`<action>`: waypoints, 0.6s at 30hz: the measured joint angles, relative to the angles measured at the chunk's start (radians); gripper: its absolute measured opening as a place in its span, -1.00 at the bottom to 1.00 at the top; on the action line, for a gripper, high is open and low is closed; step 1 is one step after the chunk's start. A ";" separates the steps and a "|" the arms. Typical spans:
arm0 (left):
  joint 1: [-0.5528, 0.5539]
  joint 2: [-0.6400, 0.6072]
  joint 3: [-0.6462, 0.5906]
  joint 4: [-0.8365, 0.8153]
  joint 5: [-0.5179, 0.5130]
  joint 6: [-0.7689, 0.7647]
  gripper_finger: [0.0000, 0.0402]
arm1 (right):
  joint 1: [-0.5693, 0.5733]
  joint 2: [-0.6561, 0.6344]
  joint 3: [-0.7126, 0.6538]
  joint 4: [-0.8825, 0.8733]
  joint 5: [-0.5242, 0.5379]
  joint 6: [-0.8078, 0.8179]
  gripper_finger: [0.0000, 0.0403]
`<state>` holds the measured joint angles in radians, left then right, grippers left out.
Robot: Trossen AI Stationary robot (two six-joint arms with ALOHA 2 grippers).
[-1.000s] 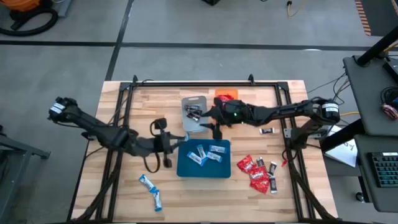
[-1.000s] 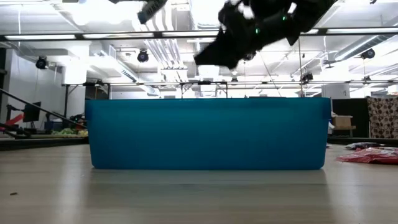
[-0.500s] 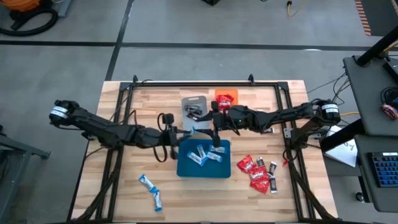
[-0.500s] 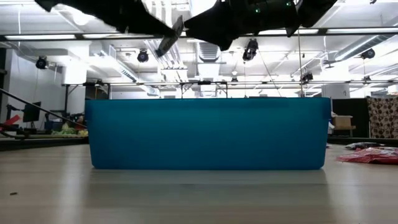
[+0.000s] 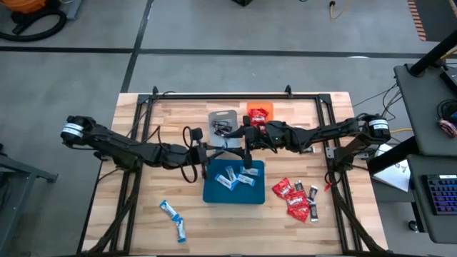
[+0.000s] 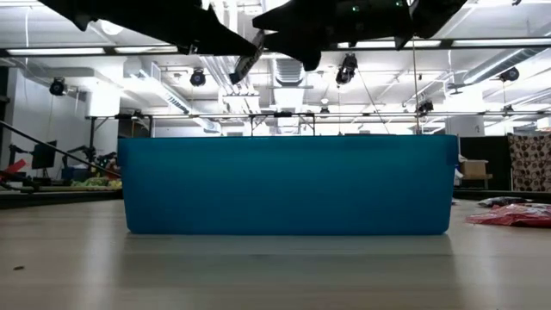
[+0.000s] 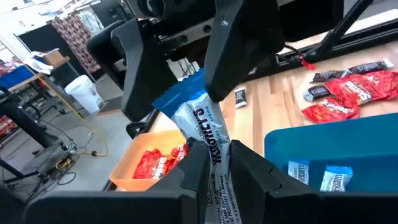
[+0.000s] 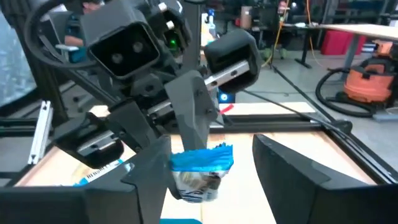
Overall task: Sort candy
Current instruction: Put the white chocolate bar into the blue bin
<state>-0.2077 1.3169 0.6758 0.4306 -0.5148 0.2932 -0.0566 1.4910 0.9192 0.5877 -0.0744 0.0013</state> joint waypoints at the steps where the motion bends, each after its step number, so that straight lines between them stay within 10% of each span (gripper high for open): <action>1: 0.000 0.005 0.000 0.015 0.000 0.001 -0.80 | 0.000 0.000 0.000 -0.005 0.003 0.000 0.11; 7: 0.000 0.035 0.000 0.112 -0.001 0.001 -0.80 | 0.000 0.000 0.000 -0.008 0.005 0.003 0.12; 18: -0.001 0.052 0.000 0.119 -0.061 -0.044 -0.80 | 0.000 0.000 0.001 -0.011 -0.031 0.006 -0.54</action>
<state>-0.2084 1.3693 0.6762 0.5491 -0.5758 0.2487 -0.0570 1.4910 0.9203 0.5765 -0.1049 0.0074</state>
